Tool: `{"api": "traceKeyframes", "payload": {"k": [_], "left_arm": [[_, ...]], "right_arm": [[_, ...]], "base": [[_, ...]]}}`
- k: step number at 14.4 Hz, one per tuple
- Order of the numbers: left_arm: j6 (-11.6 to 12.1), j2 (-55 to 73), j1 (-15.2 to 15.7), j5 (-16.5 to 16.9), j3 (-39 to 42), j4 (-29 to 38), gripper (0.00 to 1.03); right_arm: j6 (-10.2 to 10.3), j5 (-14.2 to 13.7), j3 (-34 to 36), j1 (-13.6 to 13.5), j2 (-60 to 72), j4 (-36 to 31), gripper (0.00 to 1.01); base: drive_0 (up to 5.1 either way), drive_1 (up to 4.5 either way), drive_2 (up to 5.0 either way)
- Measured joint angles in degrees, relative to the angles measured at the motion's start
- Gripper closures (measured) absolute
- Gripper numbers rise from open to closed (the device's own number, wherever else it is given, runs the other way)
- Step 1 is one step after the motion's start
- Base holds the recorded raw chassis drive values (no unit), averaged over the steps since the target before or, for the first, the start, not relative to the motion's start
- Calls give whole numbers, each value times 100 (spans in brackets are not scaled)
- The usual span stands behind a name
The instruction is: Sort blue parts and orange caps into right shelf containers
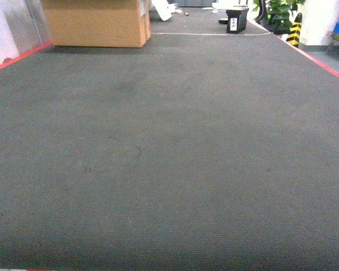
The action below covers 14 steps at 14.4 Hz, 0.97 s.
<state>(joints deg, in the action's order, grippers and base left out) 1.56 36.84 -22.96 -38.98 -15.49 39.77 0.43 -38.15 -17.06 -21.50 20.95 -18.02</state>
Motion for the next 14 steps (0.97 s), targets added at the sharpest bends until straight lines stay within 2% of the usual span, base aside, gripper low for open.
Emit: {"api": "traceKeyframes", "payload": {"k": [2, 3, 4, 5, 6, 7, 8, 9, 10, 11, 12, 13, 14], "left_arm": [[-22, -127, -245, 4, -39, -136, 61], [-24, -90, -260, 17, -39, -164, 61], [-81, -122, -186, 177, -107, -610, 61], [-111, -470, 205, 1176, -269, -1910, 61], [-116, -879, 538, 1902, -162, -2667, 61], [-122, -1110, 761, 2218, 44, -2824, 61], [-122, -1200, 916, 2472, 219, -2835, 61], [-122, -1344, 1106, 2697, 420, -2844, 61], [-125, -1443, 1217, 2820, 525, -2859, 61], [-125, -1683, 1432, 3010, 704, -2865, 61], [-129, -1816, 1534, 3095, 774, -2865, 61], [-129, -1928, 1738, 3390, 857, -2940, 61], [-129, -2068, 2225, 3823, 981, -2970, 61]], "right_arm": [[-20, -101, -57, -20, -31, -122, 57], [-28, -90, -37, -22, 42, -90, 57], [-24, -68, -28, -17, 44, -50, 57], [-28, 890, -249, 358, -203, 1134, 57], [-26, 1834, -184, 723, -664, 2039, 57], [-28, 2374, 11, 911, -901, 2194, 57], [-28, 2677, 181, 1054, -946, 2164, 57], [-28, 2868, 398, 1217, -1027, 2138, 57], [-28, 3311, 555, 1543, -1152, 2133, 57], [-26, 3689, 699, 2205, -1318, 2026, 57], [-28, 3757, 789, 2184, -1403, 1991, 57], [-28, 3818, 914, 2144, -1445, 1965, 57], [-28, 3818, 1036, 2153, -1508, 1967, 57]], "base": [[0, 0, 0], [0, 0, 0], [0, 0, 0], [0, 0, 0], [0, 0, 0], [0, 0, 0], [0, 0, 0], [0, 0, 0], [0, 0, 0], [0, 0, 0], [0, 0, 0], [0, 0, 0], [0, 0, 0]]}}
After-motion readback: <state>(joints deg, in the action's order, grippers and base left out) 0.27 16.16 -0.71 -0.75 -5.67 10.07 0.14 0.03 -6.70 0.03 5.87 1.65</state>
